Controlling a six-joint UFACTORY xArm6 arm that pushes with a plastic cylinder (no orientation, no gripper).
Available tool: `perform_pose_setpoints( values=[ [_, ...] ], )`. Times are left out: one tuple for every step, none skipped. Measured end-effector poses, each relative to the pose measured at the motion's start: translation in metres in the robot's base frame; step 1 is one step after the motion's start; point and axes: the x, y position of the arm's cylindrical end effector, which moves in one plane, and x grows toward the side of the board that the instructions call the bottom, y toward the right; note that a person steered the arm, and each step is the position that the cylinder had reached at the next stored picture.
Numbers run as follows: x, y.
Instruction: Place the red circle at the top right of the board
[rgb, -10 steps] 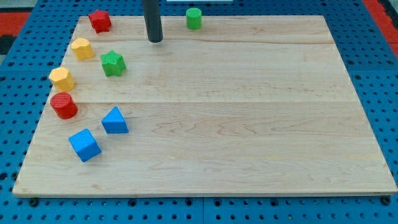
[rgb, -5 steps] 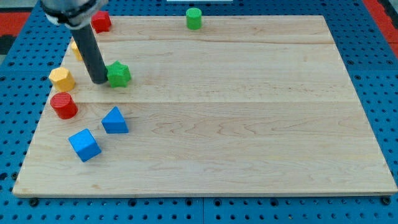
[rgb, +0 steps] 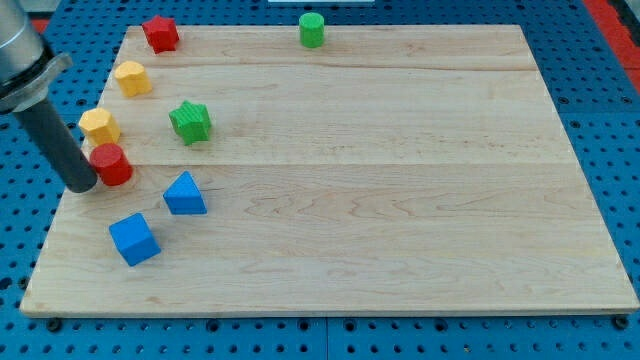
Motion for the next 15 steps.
perform_pose_setpoints(
  values=[
    [-0.014, 0.002],
    [-0.029, -0.012],
    [-0.031, 0.067],
    [-0.031, 0.156],
    [-0.052, 0.237],
    [-0.112, 0.312],
    [-0.165, 0.318],
    [-0.112, 0.356],
    [-0.097, 0.312],
    [-0.108, 0.281],
    [-0.151, 0.274],
    [-0.178, 0.299],
    [-0.168, 0.270],
    [-0.188, 0.265],
    [-0.212, 0.296]
  ],
)
